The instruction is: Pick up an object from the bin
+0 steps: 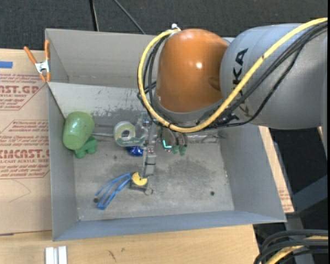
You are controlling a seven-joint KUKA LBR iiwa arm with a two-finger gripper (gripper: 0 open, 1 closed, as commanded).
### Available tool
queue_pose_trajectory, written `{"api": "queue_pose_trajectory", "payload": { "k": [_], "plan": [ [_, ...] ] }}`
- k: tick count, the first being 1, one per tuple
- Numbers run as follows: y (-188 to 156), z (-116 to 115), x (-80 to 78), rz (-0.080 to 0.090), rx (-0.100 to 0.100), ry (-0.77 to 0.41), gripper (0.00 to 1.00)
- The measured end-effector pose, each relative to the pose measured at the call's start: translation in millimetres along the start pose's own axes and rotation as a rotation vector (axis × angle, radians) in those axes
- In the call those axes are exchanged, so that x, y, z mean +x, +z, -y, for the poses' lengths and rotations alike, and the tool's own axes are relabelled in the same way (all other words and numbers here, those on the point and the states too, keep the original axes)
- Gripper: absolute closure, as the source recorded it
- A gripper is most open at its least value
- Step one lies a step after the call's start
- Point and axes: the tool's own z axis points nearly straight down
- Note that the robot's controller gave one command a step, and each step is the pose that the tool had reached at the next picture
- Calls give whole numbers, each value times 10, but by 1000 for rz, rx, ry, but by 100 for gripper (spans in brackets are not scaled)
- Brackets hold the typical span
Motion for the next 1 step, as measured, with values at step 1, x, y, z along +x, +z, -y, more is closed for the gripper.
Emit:
{"api": "queue_pose_trajectory", "payload": {
  "k": [1],
  "plan": [
    [1735,-372,122,4,1,-476,0]
  ]
}}
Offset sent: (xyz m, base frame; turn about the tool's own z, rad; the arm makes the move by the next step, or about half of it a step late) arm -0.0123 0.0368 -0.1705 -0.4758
